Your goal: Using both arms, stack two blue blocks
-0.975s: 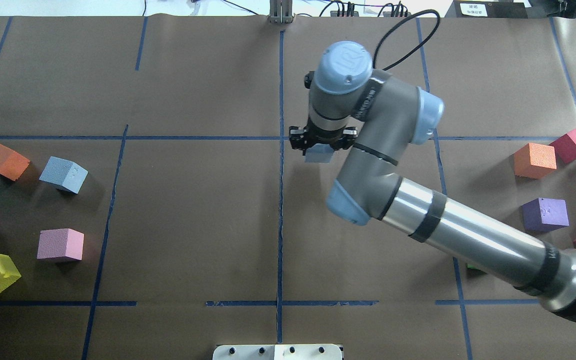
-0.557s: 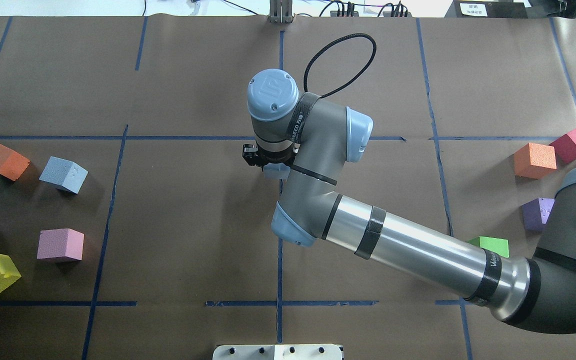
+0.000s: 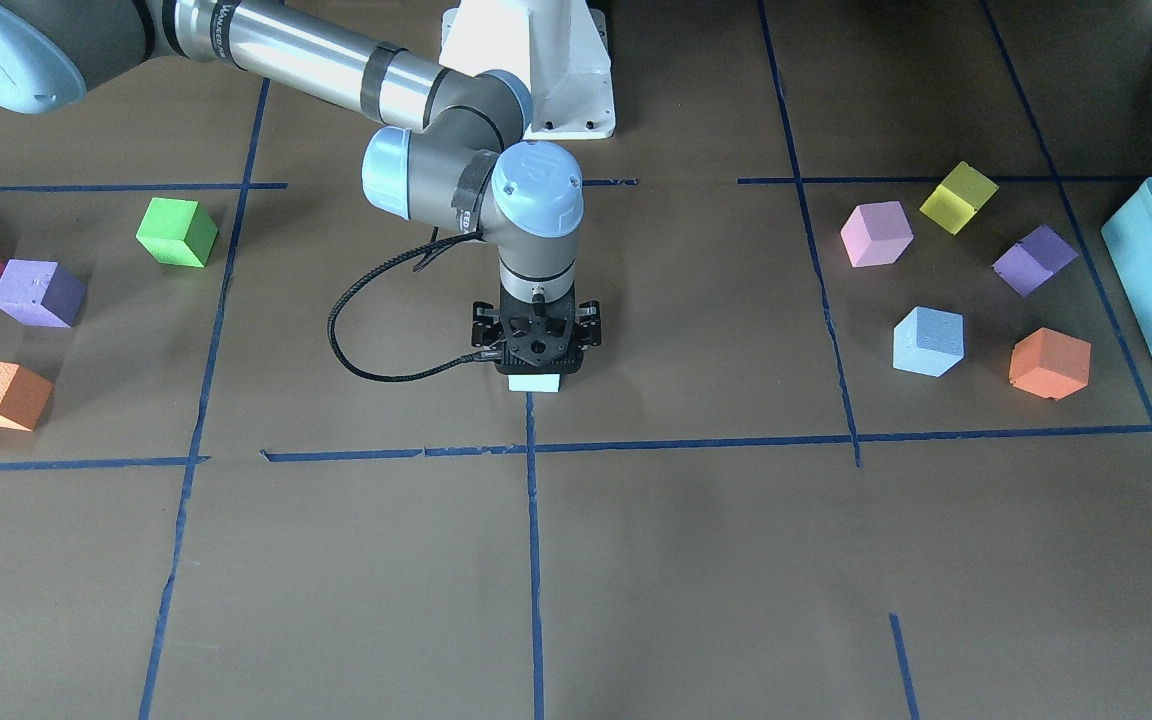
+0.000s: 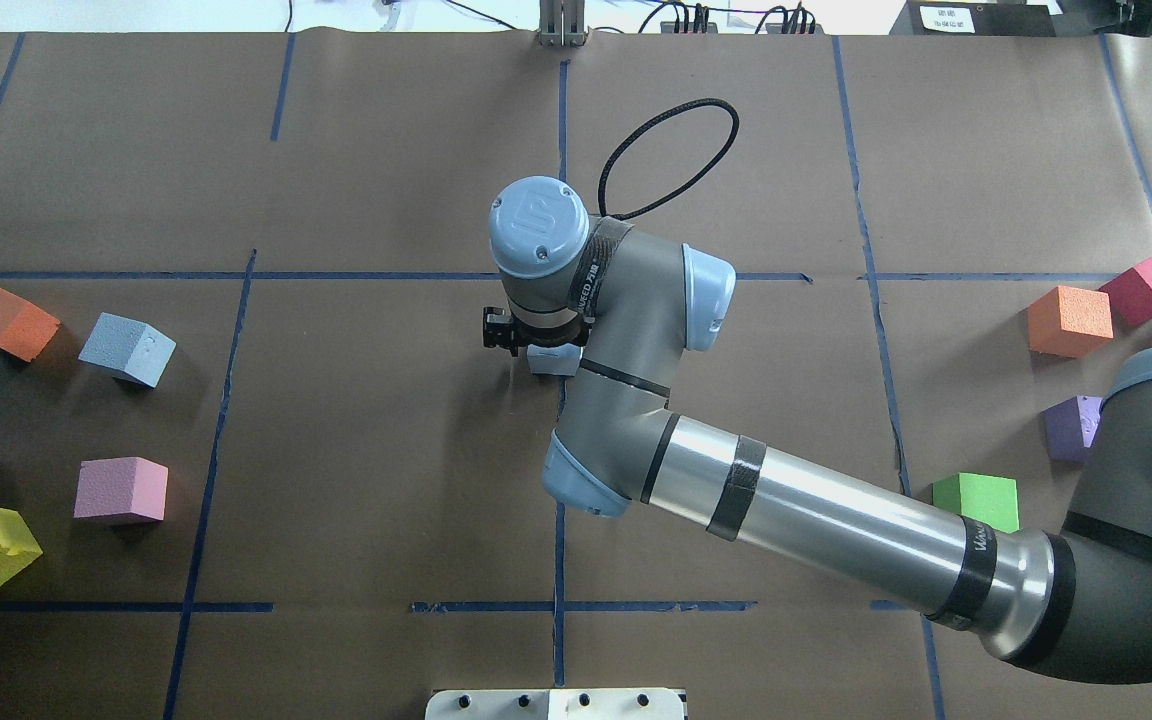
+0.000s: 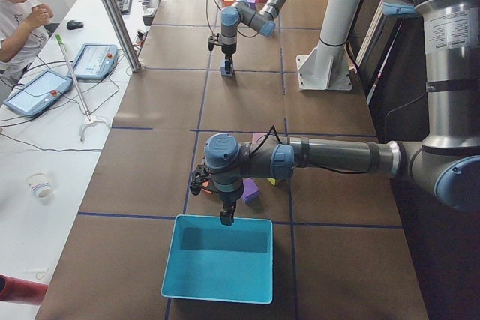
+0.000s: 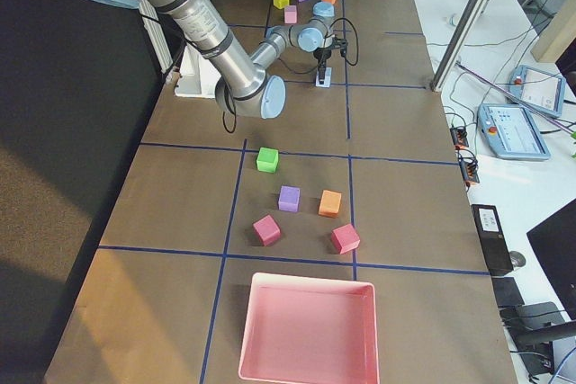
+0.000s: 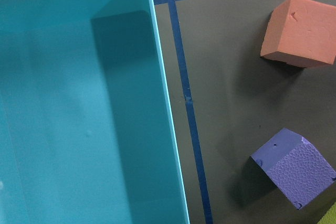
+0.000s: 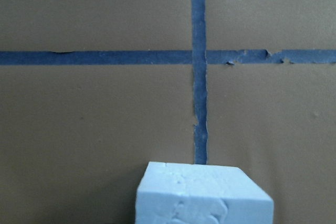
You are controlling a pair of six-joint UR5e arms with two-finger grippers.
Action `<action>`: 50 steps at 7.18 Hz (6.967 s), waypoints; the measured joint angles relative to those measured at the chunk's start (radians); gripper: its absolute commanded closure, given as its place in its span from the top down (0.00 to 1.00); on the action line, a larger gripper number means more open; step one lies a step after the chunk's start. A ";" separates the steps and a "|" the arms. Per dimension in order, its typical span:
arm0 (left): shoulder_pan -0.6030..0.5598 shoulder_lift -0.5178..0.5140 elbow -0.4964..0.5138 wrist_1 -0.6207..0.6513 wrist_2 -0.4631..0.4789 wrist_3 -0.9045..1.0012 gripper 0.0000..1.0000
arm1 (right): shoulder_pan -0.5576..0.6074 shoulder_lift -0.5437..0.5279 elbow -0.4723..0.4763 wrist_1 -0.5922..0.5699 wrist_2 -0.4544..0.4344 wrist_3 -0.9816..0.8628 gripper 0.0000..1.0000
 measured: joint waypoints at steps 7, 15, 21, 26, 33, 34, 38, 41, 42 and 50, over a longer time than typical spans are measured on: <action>0.004 -0.109 -0.014 -0.001 0.000 -0.010 1.00 | 0.543 -0.492 0.580 -0.242 0.359 -0.709 1.00; 0.236 -0.170 -0.096 -0.129 -0.040 -0.364 1.00 | 1.065 -1.217 0.650 -0.227 0.461 -1.606 0.99; 0.590 -0.235 0.051 -0.473 0.200 -0.741 1.00 | 1.065 -1.219 0.650 -0.225 0.489 -1.581 0.99; 0.608 -0.283 0.155 -0.476 0.203 -0.749 0.99 | 1.065 -1.219 0.650 -0.225 0.488 -1.584 0.99; 0.627 -0.399 0.103 -0.329 0.206 -0.761 0.08 | 1.065 -1.220 0.649 -0.225 0.490 -1.585 1.00; 0.628 -0.491 0.052 -0.171 0.206 -0.773 0.08 | 1.065 -1.220 0.649 -0.225 0.491 -1.584 1.00; 0.827 -0.928 0.133 0.073 0.296 -1.164 0.10 | 1.065 -1.220 0.650 -0.225 0.494 -1.581 1.00; 0.931 -1.077 0.300 0.002 0.401 -1.254 0.12 | 1.065 -1.220 0.646 -0.225 0.494 -1.579 1.00; 0.936 -1.088 0.334 -0.030 0.408 -1.242 0.14 | 1.065 -1.220 0.645 -0.225 0.494 -1.579 1.00; 0.937 -1.129 0.435 -0.057 0.411 -1.220 1.00 | 1.065 -1.220 0.641 -0.225 0.493 -1.584 1.00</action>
